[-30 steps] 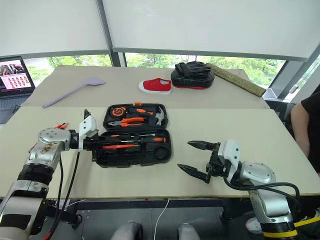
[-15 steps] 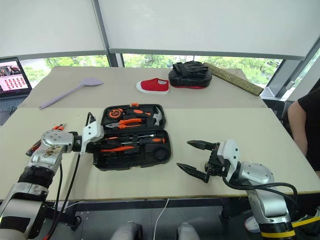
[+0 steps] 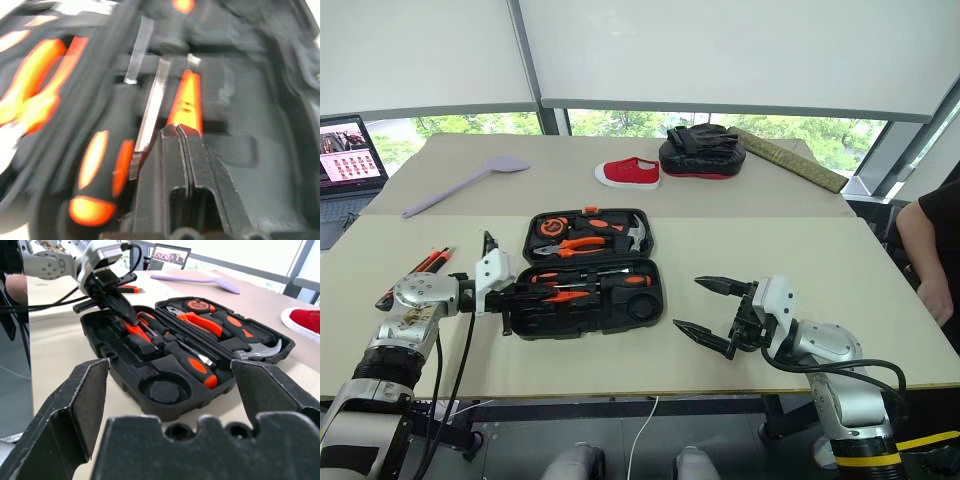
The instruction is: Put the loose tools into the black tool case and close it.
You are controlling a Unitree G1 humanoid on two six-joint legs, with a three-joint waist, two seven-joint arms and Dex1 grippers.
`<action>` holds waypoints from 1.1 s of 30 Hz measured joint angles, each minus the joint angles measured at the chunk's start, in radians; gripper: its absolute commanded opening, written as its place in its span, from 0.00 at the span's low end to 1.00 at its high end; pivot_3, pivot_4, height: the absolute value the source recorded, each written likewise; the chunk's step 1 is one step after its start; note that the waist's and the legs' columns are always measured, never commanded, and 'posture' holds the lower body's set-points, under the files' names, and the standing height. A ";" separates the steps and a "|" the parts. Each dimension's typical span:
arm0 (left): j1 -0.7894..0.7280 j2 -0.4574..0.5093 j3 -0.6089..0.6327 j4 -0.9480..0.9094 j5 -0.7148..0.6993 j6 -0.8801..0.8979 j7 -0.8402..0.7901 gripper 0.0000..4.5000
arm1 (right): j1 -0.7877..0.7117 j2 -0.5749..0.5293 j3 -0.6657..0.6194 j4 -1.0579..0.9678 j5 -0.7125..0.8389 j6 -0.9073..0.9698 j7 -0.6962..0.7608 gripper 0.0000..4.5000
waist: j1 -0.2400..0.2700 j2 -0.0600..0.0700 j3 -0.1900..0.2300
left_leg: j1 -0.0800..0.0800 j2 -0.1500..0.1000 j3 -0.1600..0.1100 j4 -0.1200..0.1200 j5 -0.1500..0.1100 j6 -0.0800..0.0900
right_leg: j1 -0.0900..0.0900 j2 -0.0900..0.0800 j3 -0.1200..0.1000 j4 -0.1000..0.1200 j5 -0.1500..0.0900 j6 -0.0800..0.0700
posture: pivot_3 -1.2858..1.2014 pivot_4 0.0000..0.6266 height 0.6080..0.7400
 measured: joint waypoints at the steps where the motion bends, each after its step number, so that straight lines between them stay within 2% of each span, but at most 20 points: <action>1: 0.034 0.003 0.052 -0.044 -0.056 0.024 0.000 0.25 | -0.001 0.001 -0.002 0.004 0.000 -0.009 0.000 1.00 | -0.004 0.000 0.000 | -0.001 0.000 0.000 0.000 0.000 0.000 | 0.000 0.000 0.000 0.000 0.000 0.000 | 0.52 0.24 1.00; 2: 0.071 0.014 0.102 -0.095 -0.099 0.047 0.005 0.37 | -0.005 0.004 -0.003 0.007 0.000 -0.019 0.000 1.00 | -0.006 0.000 0.000 | -0.001 0.000 0.000 0.000 0.000 0.000 | -0.001 0.000 0.000 0.000 0.000 0.000 | 0.52 0.24 1.00; 4: 0.168 0.042 0.194 -0.192 -0.154 0.073 0.032 0.49 | -0.014 0.011 0.000 0.012 0.001 -0.045 0.016 1.00 | -0.018 0.000 0.000 | -0.001 0.000 0.000 -0.002 0.000 0.000 | -0.001 0.000 0.000 -0.001 0.000 0.000 | 0.52 0.24 1.00; 6: 0.353 0.069 0.341 -0.294 -0.204 0.103 0.089 0.65 | 0.000 0.019 -0.013 0.018 0.020 -0.101 0.061 1.00 | -0.034 0.000 0.000 | 0.003 0.001 0.000 -0.003 -0.003 0.002 | 0.001 -0.001 0.002 -0.001 0.000 0.000 | 0.52 0.24 1.00; 8: 0.541 0.052 0.490 -0.374 -0.235 0.150 0.185 0.79 | 0.010 0.025 -0.019 0.027 0.041 -0.114 0.091 1.00 | -0.033 0.000 0.000 | 0.003 0.001 0.000 -0.004 -0.003 0.002 | 0.001 -0.001 0.000 -0.001 0.000 -0.001 | 0.52 0.24 1.00; 10: 0.623 0.027 0.572 -0.400 -0.250 0.165 0.242 0.95 | 0.007 0.038 -0.024 0.028 0.062 -0.115 0.095 1.00 | -0.030 0.000 0.000 | 0.004 0.001 0.001 -0.004 -0.003 0.002 | 0.001 -0.002 0.000 -0.001 -0.001 -0.001 | 0.52 0.24 1.00; 11: 0.683 0.010 0.634 -0.412 -0.257 0.166 0.281 0.99 | 0.005 0.053 -0.025 0.027 0.069 -0.125 0.098 1.00 | -0.029 -0.001 0.000 | 0.004 0.001 0.001 -0.004 -0.003 0.001 | 0.002 -0.002 0.000 -0.001 -0.001 -0.002 | 0.52 0.24 1.00; 13: 0.811 -0.027 0.779 -0.404 -0.266 0.159 0.372 0.99 | 0.013 0.076 -0.028 0.022 0.080 -0.166 0.105 1.00 | -0.019 -0.002 0.000 | 0.006 0.001 0.002 -0.004 -0.003 0.001 | 0.002 -0.005 -0.003 -0.002 -0.003 -0.001 | 0.52 0.24 1.00; 15: 0.881 -0.057 0.857 -0.381 -0.265 0.152 0.437 0.99 | 0.026 0.096 -0.028 0.009 0.080 -0.194 0.106 1.00 | -0.010 -0.002 -0.001 | 0.010 0.000 0.003 -0.004 -0.007 -0.007 | 0.001 -0.009 -0.004 -0.002 -0.008 -0.005 | 0.52 0.24 1.00; 17: 0.939 -0.087 0.905 -0.371 -0.266 0.163 0.491 0.99 | 0.053 0.102 -0.027 -0.003 0.080 -0.209 0.105 1.00 | 0.001 -0.005 -0.002 | 0.010 -0.001 0.004 -0.004 -0.008 -0.008 | 0.002 -0.011 -0.004 -0.002 -0.009 -0.002 | 0.52 0.24 1.00; 20: 0.953 -0.098 0.913 -0.394 -0.279 0.213 0.544 0.99 | 0.067 0.102 -0.027 -0.009 0.080 -0.210 0.104 1.00 | 0.015 -0.008 -0.004 | 0.010 0.000 0.004 -0.004 -0.009 -0.009 | 0.002 -0.012 -0.006 -0.002 -0.009 -0.002 | 0.52 0.24 1.00; 23: 0.907 -0.045 0.887 -0.425 -0.290 0.304 0.582 0.99 | 0.083 0.093 -0.027 -0.034 0.080 -0.205 0.092 1.00 | 0.021 -0.009 -0.005 | 0.010 0.001 0.006 -0.004 -0.009 -0.010 | 0.001 -0.013 -0.008 -0.002 -0.008 -0.003 | 0.52 0.24 1.00; 27: 0.674 0.151 0.744 -0.387 -0.282 0.471 0.606 0.99 | 0.078 0.085 -0.022 -0.092 0.086 -0.165 0.056 1.00 | 0.026 -0.011 -0.006 | 0.010 0.006 0.009 -0.004 -0.009 -0.011 | 0.001 -0.010 -0.010 -0.002 -0.007 -0.005 | 0.52 0.24 1.00; 30: 0.517 0.253 0.621 -0.302 -0.245 0.548 0.598 0.99 | 0.067 0.084 -0.019 -0.114 0.090 -0.149 0.036 1.00 | 0.014 -0.013 -0.008 | 0.011 0.007 0.012 -0.004 -0.008 -0.011 | 0.001 -0.010 -0.009 -0.002 -0.006 -0.005 | 0.52 0.24 1.00; 33: 0.314 0.309 0.470 -0.138 -0.176 0.575 0.577 0.99 | 0.054 0.085 -0.014 -0.121 0.091 -0.139 0.018 1.00 | 0.003 -0.015 -0.009 | 0.009 0.007 0.016 -0.005 -0.008 -0.009 | 0.001 -0.008 -0.006 -0.002 -0.001 -0.004 | 0.52 0.24 1.00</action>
